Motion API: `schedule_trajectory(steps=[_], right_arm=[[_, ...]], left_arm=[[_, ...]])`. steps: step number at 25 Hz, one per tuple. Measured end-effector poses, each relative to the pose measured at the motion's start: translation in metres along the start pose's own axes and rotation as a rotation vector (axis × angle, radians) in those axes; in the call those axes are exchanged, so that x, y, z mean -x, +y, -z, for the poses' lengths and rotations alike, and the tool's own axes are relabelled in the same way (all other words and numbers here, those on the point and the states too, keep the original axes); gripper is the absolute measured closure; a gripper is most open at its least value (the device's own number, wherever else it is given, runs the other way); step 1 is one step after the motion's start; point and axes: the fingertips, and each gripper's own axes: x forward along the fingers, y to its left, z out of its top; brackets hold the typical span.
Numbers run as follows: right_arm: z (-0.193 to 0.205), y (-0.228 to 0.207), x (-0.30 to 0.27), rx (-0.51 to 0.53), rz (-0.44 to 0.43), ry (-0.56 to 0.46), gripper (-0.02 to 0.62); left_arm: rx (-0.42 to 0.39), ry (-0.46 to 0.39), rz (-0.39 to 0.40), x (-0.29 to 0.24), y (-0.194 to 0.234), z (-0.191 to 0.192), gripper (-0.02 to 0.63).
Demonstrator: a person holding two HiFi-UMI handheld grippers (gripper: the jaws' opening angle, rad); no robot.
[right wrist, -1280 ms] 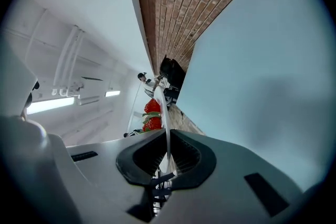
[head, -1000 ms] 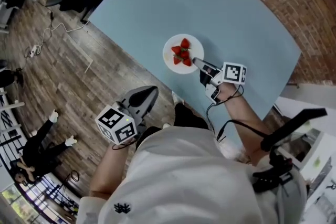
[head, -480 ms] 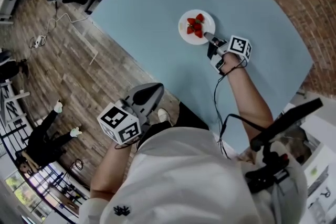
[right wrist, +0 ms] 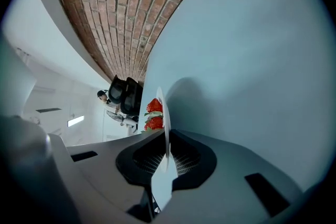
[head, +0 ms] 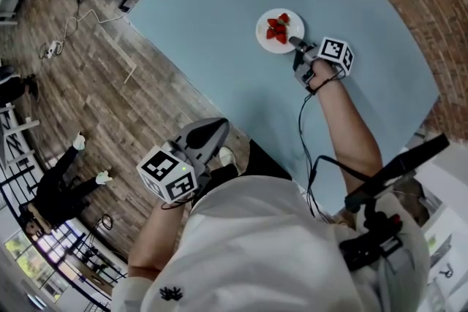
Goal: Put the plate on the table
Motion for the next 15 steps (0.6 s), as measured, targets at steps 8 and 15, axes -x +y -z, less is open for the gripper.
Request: schedule_trajectory(steps=[8,15], right_arm=[[-0.008,-0.009,-0.01,0.024,0.023,0.004,0.572],[-0.007,-0.014,-0.011,0.057,0.057,0.005,0.571]], left_arm=[[0.025,-0.014,0.012,0.004,0.006,0.007,0.606],[0.055,-0.013,-0.002,0.008,0.006,0.013,0.606]])
